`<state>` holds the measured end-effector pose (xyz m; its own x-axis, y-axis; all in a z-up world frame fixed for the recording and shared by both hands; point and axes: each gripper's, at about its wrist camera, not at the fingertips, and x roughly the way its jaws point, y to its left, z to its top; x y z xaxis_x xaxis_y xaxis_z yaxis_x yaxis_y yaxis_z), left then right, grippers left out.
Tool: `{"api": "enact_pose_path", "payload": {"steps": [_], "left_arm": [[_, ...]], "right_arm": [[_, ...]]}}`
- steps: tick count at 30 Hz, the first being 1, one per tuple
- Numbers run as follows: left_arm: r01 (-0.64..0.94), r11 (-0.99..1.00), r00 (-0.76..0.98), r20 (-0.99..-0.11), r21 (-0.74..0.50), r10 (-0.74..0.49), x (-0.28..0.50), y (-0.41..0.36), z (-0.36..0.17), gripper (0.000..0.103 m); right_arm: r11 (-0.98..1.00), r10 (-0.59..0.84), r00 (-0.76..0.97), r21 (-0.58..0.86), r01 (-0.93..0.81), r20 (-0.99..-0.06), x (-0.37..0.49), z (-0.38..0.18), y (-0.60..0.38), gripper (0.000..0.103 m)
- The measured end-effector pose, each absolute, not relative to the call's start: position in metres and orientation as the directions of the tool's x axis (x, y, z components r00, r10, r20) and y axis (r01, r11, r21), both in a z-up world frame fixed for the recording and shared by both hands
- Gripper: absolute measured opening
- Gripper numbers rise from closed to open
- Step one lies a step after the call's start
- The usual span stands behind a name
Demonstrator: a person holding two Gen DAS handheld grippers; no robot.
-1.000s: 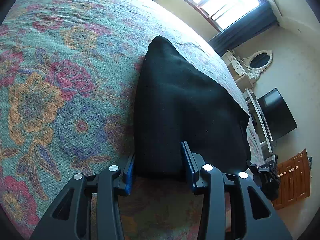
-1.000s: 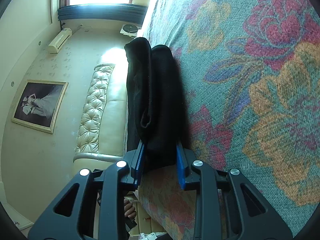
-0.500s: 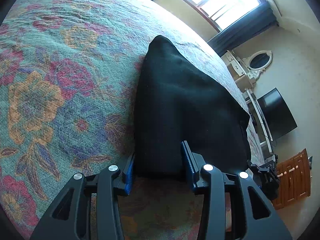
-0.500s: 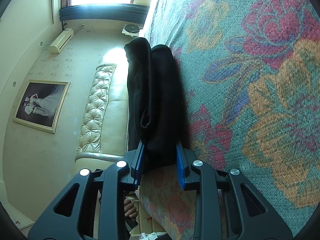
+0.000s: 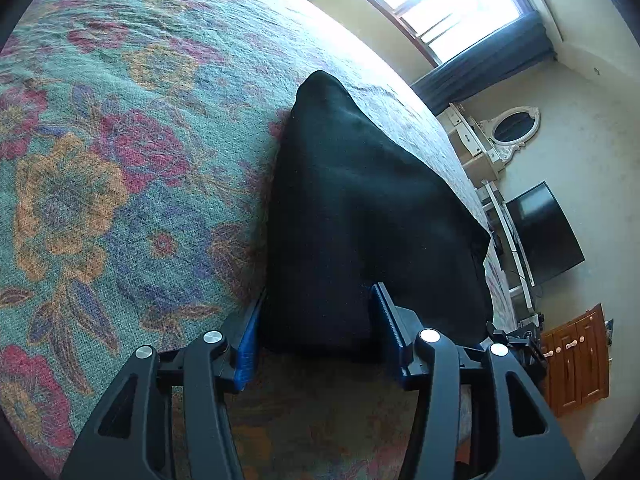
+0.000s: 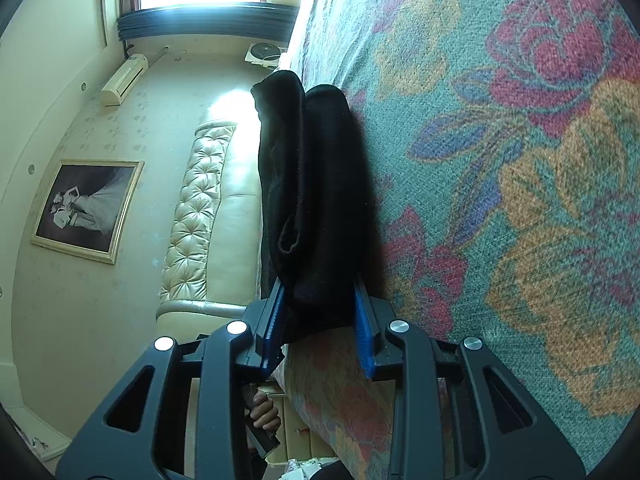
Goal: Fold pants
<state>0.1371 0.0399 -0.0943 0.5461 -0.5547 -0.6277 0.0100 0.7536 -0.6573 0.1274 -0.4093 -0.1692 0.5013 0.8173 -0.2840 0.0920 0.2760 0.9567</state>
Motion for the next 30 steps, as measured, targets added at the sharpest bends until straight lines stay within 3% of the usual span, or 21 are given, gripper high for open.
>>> {"api": "enact_pose_path", "payload": {"steps": [4,7,17,18,19,22,26,30], "left_arm": [[0.026,0.728,0.560,-0.594,-0.685,-0.578,0.134,0.057,-0.095,0.068],[0.037,0.743,0.588,-0.587,-0.669,-0.557,0.134,0.072,-0.090,0.072],[0.045,0.787,0.564,-0.635,-0.615,-0.528,0.191,0.075,-0.095,0.078],[0.051,0.789,0.560,-0.637,-0.612,-0.530,0.196,0.072,-0.096,0.080],[0.054,0.795,0.559,-0.642,-0.604,-0.526,0.201,0.070,-0.096,0.080],[0.071,0.811,0.559,-0.650,-0.580,-0.514,0.211,0.064,-0.098,0.080],[0.107,0.860,0.569,-0.679,-0.499,-0.464,0.216,0.055,-0.101,0.072],[0.114,0.869,0.573,-0.683,-0.482,-0.454,0.218,0.055,-0.100,0.066]], "right_arm": [[0.335,0.801,0.511,0.941,0.051,-0.313,0.134,-0.152,-0.420,0.061],[0.396,0.765,0.538,0.917,0.041,-0.355,0.148,-0.142,-0.429,0.073],[0.466,0.773,0.473,0.884,0.031,-0.424,0.217,-0.141,-0.408,0.074],[0.494,0.759,0.470,0.869,0.034,-0.450,0.220,-0.141,-0.406,0.066],[0.520,0.745,0.463,0.853,0.049,-0.481,0.222,-0.144,-0.406,0.045],[0.461,0.769,0.468,0.885,0.067,-0.436,0.222,-0.157,-0.416,0.029],[0.407,0.795,0.472,0.912,0.051,-0.381,0.218,-0.165,-0.425,0.023],[0.390,0.806,0.469,0.920,0.036,-0.360,0.216,-0.167,-0.430,0.026]]}}
